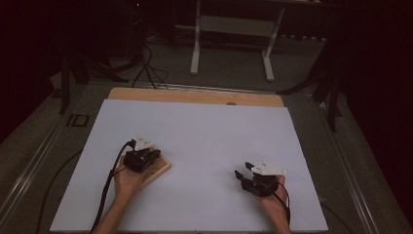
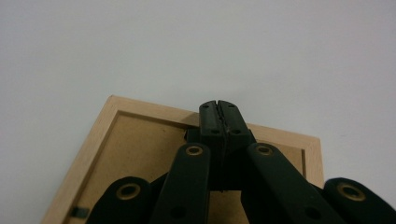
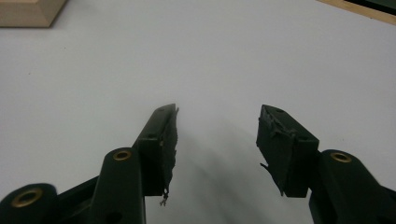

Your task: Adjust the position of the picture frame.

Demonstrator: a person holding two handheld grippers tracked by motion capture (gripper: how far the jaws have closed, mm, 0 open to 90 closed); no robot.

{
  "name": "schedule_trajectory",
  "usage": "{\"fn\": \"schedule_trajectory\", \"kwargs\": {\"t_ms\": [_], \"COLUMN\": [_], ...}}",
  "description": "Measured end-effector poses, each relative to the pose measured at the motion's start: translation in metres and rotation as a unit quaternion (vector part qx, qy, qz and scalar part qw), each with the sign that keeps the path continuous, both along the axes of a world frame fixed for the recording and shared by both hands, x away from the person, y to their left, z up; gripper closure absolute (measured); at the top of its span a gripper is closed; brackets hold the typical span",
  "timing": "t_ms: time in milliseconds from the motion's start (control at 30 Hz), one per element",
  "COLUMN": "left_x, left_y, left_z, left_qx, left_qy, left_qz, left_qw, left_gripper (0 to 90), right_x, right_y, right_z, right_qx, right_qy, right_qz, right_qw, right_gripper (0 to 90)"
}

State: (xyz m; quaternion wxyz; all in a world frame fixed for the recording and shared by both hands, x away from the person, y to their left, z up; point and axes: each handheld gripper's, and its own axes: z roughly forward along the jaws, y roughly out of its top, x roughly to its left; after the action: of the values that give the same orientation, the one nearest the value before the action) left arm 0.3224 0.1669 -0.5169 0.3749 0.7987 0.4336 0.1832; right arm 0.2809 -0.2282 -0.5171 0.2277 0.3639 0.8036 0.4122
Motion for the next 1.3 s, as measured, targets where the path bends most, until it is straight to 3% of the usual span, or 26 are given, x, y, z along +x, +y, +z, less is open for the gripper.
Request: {"fn": "schedule_trajectory", "kwargs": {"t_ms": [267,467,600,867,1100,1300], "left_x": [-0.002,-0.009,-0.010,-0.011,-0.016,-0.020], "left_y": [-0.026,-0.049,-0.056,-0.043,-0.011,0.010], "left_z": [0.000,0.000,0.000,0.007,0.021,0.021], "left_qx": [0.001,0.004,0.003,-0.011,-0.029,-0.035], "left_qy": [-0.005,-0.015,-0.016,-0.016,-0.025,-0.017], "left_qz": [-0.044,-0.098,-0.115,-0.111,-0.075,-0.046], "left_qw": [0.9990,0.9950,0.9933,0.9936,0.9965,0.9982], "left_gripper": [90.0,90.0,90.0,89.7,89.7,89.7], "right_x": [0.000,0.000,0.000,0.000,-0.001,-0.002], "right_y": [-0.001,-0.001,-0.001,-0.002,0.003,0.014], "right_z": [0.000,0.000,0.000,0.001,0.001,0.004], "right_qx": [0.001,0.001,0.001,0.002,0.004,0.012], "right_qy": [-0.001,-0.001,-0.001,-0.002,-0.003,-0.005], "right_qz": [-0.001,0.000,0.000,-0.002,0.002,0.012], "right_qw": [1.0000,1.0000,1.0000,1.0000,1.0000,0.9998], "right_gripper": [47.0,47.0,47.0,47.0,47.2,47.4]}}
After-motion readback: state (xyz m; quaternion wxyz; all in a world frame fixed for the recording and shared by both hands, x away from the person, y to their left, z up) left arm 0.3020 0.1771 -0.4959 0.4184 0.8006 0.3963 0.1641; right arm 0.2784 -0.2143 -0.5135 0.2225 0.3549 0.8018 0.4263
